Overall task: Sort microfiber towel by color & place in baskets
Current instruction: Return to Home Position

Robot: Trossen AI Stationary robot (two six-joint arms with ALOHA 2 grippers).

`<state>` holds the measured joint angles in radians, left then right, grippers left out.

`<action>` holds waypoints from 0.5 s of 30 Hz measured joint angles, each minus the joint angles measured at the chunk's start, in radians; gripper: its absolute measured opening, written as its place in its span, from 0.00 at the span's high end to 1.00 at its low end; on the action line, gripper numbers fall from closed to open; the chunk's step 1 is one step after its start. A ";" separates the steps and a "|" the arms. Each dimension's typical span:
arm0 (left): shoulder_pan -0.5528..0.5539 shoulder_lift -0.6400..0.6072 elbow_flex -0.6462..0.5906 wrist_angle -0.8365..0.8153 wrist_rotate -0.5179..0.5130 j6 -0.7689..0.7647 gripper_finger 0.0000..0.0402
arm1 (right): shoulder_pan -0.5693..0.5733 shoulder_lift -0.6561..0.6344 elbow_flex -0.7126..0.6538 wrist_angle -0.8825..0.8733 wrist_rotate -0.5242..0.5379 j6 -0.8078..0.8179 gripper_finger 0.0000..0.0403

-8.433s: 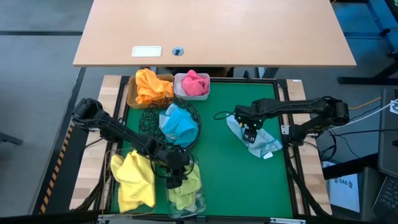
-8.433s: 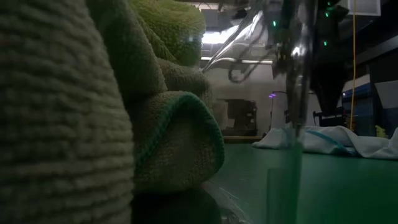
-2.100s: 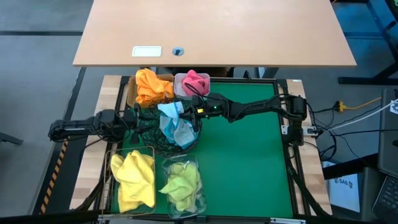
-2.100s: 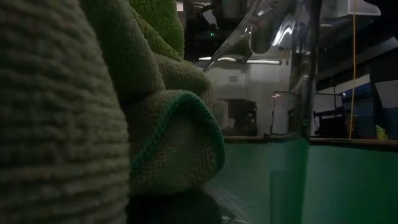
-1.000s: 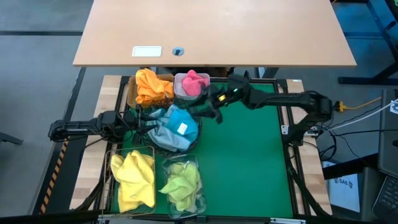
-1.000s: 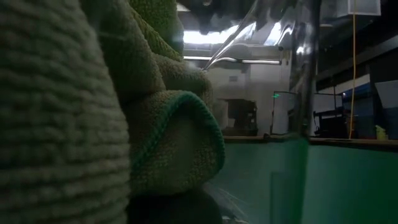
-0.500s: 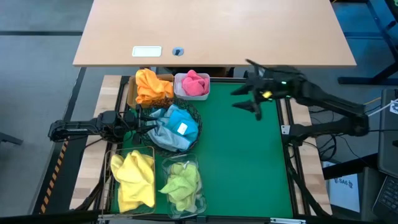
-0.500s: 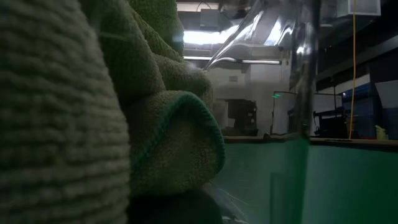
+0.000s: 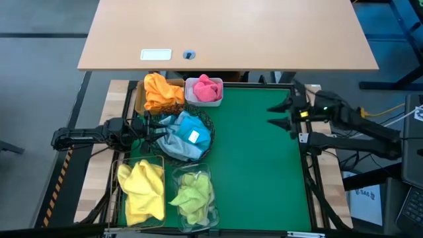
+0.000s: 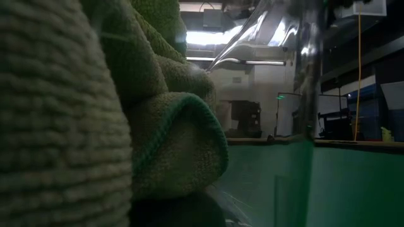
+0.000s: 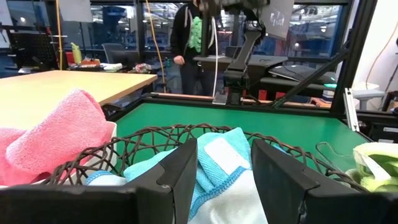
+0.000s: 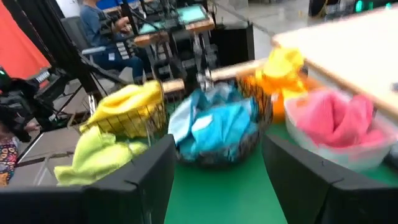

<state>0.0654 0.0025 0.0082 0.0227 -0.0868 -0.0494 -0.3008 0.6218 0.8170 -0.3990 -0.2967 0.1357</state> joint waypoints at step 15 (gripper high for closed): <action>0.000 0.000 0.000 0.000 -0.001 0.000 0.64 | -0.001 -0.198 -0.461 0.290 -0.010 0.081 0.41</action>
<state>0.0654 0.0025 0.0082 0.0227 -0.0879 -0.0492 -0.3016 0.4233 0.3559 -0.1094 -0.3065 0.2165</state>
